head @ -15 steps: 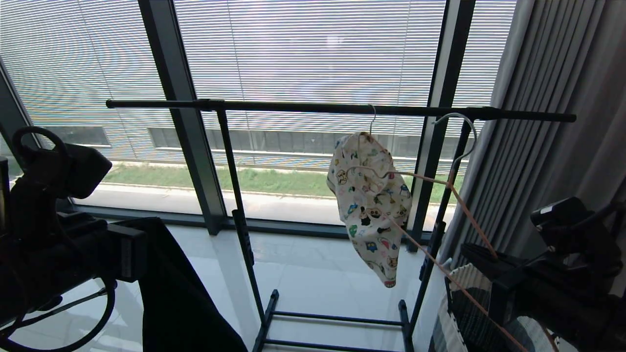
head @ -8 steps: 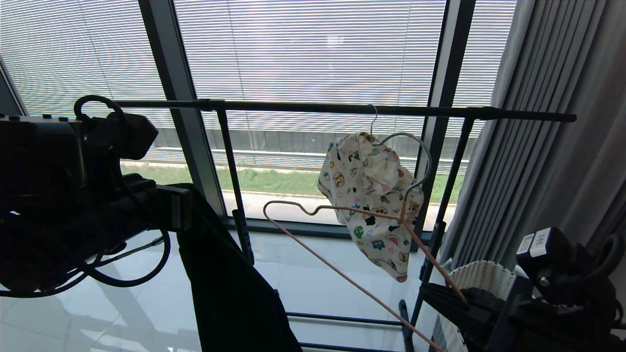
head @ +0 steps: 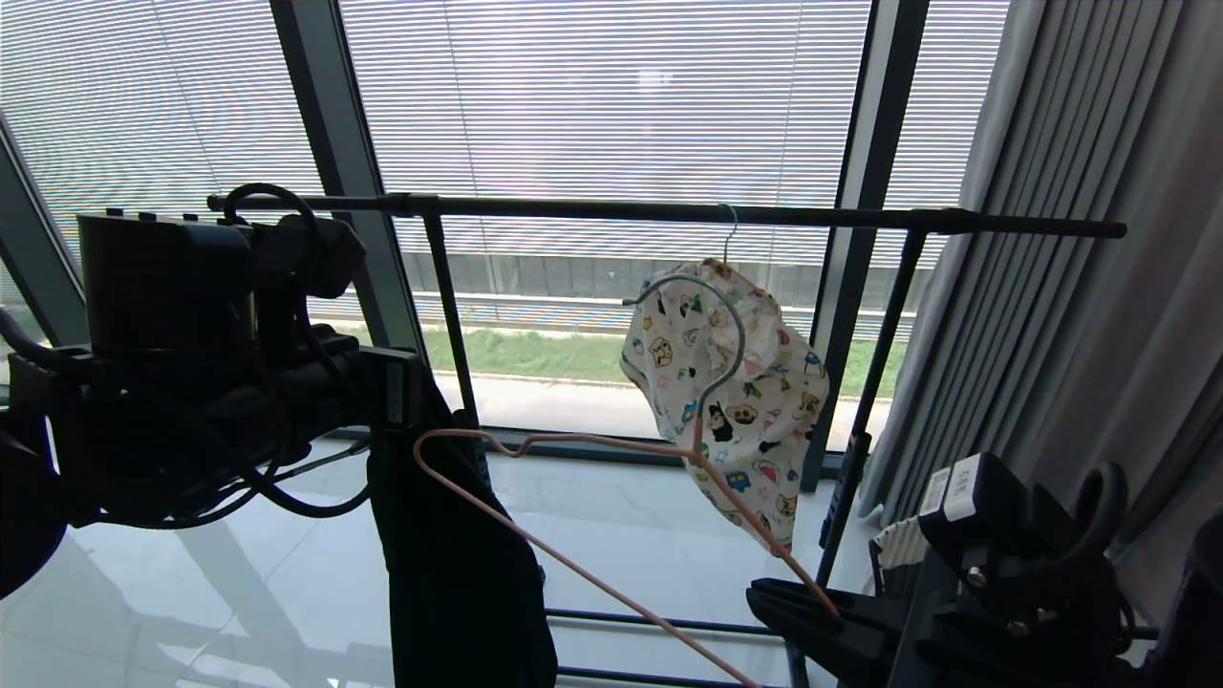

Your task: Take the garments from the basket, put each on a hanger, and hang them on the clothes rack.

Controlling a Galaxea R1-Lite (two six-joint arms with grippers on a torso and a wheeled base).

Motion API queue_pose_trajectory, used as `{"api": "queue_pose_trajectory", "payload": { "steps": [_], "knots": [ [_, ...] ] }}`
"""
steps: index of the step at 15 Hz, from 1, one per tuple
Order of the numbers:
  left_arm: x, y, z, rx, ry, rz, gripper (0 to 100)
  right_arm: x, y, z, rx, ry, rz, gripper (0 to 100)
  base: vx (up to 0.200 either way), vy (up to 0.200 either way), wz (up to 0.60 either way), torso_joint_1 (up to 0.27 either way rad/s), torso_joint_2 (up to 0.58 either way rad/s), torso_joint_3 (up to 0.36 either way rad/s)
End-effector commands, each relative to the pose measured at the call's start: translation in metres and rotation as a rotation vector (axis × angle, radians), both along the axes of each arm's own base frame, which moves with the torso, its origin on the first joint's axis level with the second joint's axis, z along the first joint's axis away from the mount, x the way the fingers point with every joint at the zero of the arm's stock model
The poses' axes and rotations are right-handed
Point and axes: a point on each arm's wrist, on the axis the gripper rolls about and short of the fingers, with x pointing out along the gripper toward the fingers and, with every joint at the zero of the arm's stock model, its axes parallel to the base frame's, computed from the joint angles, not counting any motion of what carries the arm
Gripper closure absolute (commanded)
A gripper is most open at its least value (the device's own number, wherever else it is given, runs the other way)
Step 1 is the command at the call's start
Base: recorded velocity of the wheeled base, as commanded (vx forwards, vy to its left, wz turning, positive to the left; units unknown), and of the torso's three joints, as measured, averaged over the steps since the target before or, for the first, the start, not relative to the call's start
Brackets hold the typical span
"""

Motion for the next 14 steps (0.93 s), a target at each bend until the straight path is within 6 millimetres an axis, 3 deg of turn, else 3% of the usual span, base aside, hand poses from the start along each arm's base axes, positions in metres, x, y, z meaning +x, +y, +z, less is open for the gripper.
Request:
{"api": "queue_pose_trajectory", "payload": {
  "steps": [1, 8, 14],
  "knots": [
    [0.0, 0.0, 0.0, -0.001, -0.001, 0.001, 100, 0.006, 0.012, -0.005, -0.022, 0.016, -0.002, 100, 0.0, 0.0, 0.0, 0.0, 0.0, 0.0],
    [-0.003, 0.0, 0.002, -0.005, -0.008, -0.002, 100, 0.024, 0.022, 0.006, 0.013, -0.003, -0.057, 100, 0.0, 0.0, 0.0, 0.0, 0.0, 0.0],
    [-0.013, -0.015, 0.006, -0.012, -0.023, -0.08, 100, 0.029, 0.035, 0.008, 0.019, -0.011, -0.047, 100, 0.0, 0.0, 0.0, 0.0, 0.0, 0.0]
  ]
}}
